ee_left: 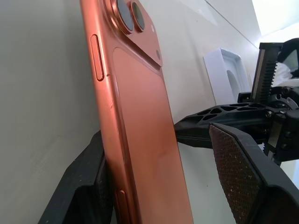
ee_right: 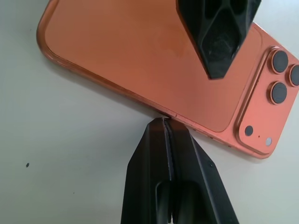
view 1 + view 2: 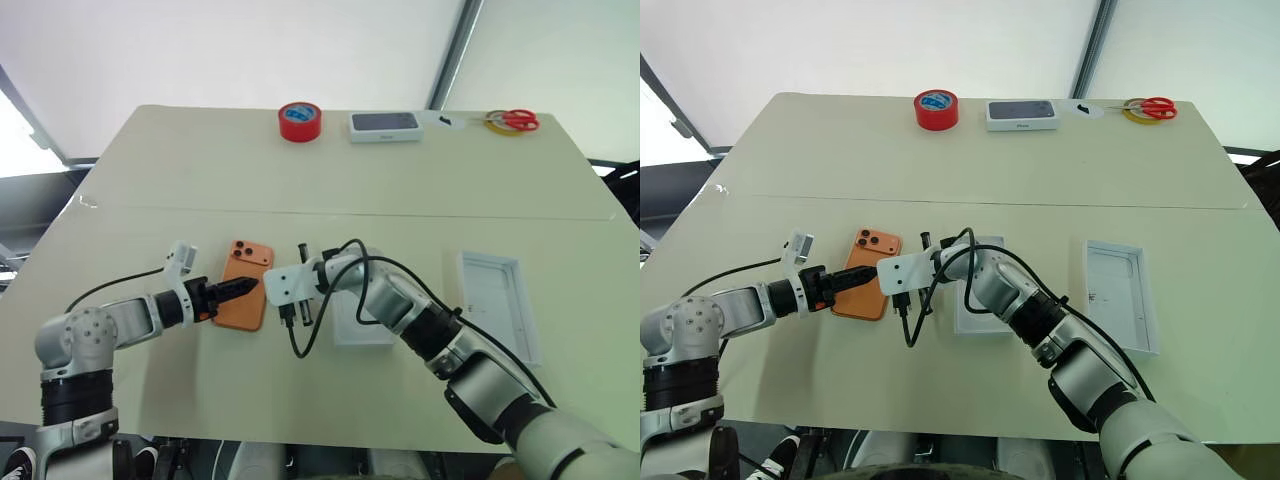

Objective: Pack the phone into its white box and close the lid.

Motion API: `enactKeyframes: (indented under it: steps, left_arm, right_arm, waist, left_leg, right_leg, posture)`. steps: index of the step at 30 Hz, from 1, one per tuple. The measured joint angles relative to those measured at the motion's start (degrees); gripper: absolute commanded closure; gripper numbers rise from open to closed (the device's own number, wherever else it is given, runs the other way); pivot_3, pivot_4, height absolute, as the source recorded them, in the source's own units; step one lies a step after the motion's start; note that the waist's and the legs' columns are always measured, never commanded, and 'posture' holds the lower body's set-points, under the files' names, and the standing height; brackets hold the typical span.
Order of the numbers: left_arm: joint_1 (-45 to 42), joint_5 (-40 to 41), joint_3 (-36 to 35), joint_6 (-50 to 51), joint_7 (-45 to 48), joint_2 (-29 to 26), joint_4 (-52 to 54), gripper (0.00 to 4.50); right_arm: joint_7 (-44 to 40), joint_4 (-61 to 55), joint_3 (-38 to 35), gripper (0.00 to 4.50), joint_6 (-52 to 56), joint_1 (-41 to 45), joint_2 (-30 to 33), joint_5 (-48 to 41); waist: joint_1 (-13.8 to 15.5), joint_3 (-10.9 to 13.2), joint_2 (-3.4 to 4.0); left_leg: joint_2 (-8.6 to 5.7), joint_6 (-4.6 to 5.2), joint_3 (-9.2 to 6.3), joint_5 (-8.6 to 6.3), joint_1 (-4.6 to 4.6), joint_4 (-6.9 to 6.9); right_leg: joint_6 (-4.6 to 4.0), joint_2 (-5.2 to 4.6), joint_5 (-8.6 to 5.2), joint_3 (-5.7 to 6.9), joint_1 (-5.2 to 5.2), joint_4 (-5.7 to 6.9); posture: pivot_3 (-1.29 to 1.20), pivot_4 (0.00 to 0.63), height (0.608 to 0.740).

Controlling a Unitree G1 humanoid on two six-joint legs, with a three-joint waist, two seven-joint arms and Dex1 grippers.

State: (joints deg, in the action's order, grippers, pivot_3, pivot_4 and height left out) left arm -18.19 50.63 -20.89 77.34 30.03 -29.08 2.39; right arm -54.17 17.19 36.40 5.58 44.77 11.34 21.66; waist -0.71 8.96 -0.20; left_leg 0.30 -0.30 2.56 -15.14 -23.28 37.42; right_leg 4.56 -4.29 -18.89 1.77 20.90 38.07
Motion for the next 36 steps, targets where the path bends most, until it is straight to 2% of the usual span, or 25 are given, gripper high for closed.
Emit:
enactKeyframes:
  steps: [11,14,17,26,29,33,36]
  left_arm:
    - [-0.5,1.8,-2.2,1.8,1.0,0.2,-2.6,1.46]
    - [-0.4,2.4,-2.6,2.5,1.3,0.7,-3.8,2.31]
    - [0.0,2.5,-2.5,3.3,1.4,1.2,-4.9,3.80]
    - [-0.2,3.9,-3.1,4.0,1.4,1.8,-6.4,3.80]
    - [-0.2,5.2,-4.0,4.6,1.9,2.3,-6.6,4.47]
    - [0.2,5.6,-4.2,4.3,2.2,2.4,-6.6,4.47]
    - [0.4,6.4,-5.1,4.8,2.0,2.5,-6.6,4.47]
  right_arm:
    - [1.1,0.5,0.1,4.47,-1.4,0.0,0.1,0.1]
    - [1.2,0.5,0.2,4.50,-1.8,0.0,0.2,0.2]
    - [1.4,0.5,0.2,4.50,-2.0,0.0,0.3,0.3]
    - [2.2,0.5,0.1,4.50,-2.3,-0.1,0.5,0.6]
    - [2.4,0.5,0.1,4.50,-2.4,-0.2,0.5,0.6]
    - [3.9,1.4,-0.6,4.50,-3.4,-0.4,0.2,0.0]
    - [4.1,2.3,-3.8,4.50,-3.0,-0.4,-0.3,-3.5]
  waist:
    - [-0.3,0.1,-0.09]
    - [-0.3,0.1,-0.09]
    - [-0.3,0.1,-0.18]
    - [-0.4,0.1,-0.25]
    - [-0.3,0.1,-0.26]
    - [-0.5,0.2,-0.29]
    - [-0.5,0.2,-0.38]
  left_leg:
    - [0.01,-0.07,0.01,0.04,-0.05,-0.05]
    - [0.01,-0.07,0.01,0.04,-0.05,-0.05]
    - [0.01,-0.07,0.01,0.04,-0.06,-0.05]
    - [0.01,-0.12,0.01,0.07,-0.08,-0.12]
    - [0.01,-0.12,0.01,0.07,-0.08,-0.12]
    - [0.01,-0.16,0.01,0.09,-0.09,-0.14]
    - [0.02,-0.16,0.01,0.09,-0.15,-0.15]
  right_leg:
    - [0.00,0.02,0.00,0.00,0.09,-0.01]
    - [0.00,0.02,0.00,0.00,0.09,-0.01]
    - [0.00,0.02,0.00,0.00,0.11,-0.01]
    - [0.00,0.02,0.00,0.00,0.16,-0.02]
    - [0.00,0.01,0.00,0.00,0.16,-0.02]
    - [0.00,0.01,0.00,0.00,0.19,-0.02]
    - [0.00,0.01,0.00,0.00,0.24,-0.04]
  posture:
    - [0.00,0.150,0.740]
    - [0.00,0.150,0.740]
    - [0.00,0.150,0.740]
    - [0.00,0.150,0.740]
    - [0.00,0.150,0.740]
    - [0.00,0.150,0.740]
    - [0.00,0.150,0.740]
